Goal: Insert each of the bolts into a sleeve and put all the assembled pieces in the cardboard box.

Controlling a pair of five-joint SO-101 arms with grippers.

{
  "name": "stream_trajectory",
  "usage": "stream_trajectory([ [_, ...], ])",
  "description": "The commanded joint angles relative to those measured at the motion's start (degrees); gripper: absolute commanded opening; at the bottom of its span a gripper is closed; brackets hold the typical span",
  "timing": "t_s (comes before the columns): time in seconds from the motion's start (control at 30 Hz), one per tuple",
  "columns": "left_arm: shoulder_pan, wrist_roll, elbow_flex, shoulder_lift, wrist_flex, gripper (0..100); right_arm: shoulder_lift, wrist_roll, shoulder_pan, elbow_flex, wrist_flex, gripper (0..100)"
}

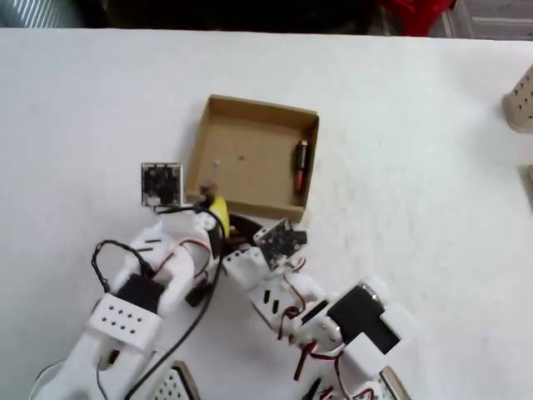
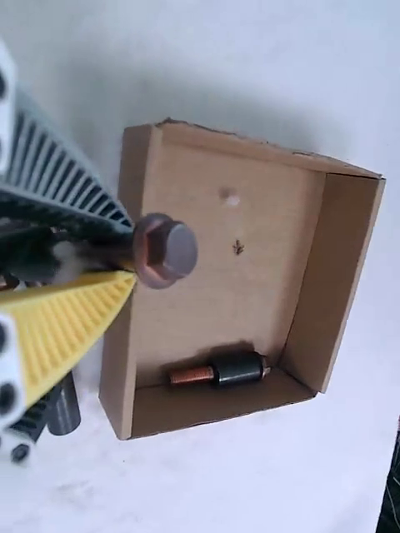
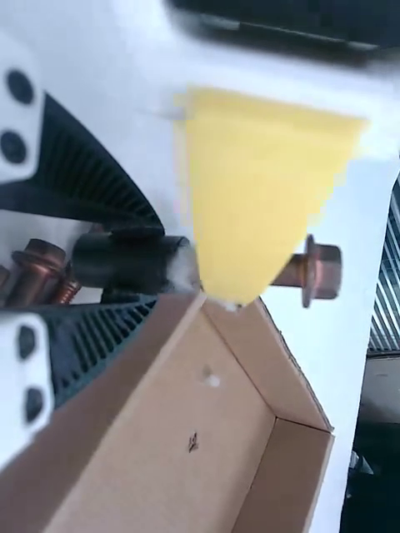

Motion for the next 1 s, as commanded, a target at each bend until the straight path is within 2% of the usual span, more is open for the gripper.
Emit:
stream_trajectory([
  [0.0,3.4,0.4,-3.5,-0.3,2.3,5,-0.9,0.7,1.4,-1.4,-0.2,1.5],
  [0.07,3.5,0.4,-3.5,-0.3,3.1,13,-0.9,0.6,2.1,-1.4,-0.3,1.5],
  [0.23,3.4,0.4,-3.5,-0.3,6.2,38,-0.5,0.6,2.8,-1.7,-2.1,1.5],
  [0.33,3.2,0.4,-3.5,-0.3,6.5,47,-0.5,0.6,2.8,-1.7,-1.8,1.5],
  [0.7,2.9,0.7,-4.6,-0.7,4.6,48,-0.5,0.6,2.8,-1.7,-1.8,1.5],
  [0.97,-5.8,4.9,-7.1,-0.7,-1.8,48,-0.5,0.6,2.8,-1.8,-1.8,1.5],
])
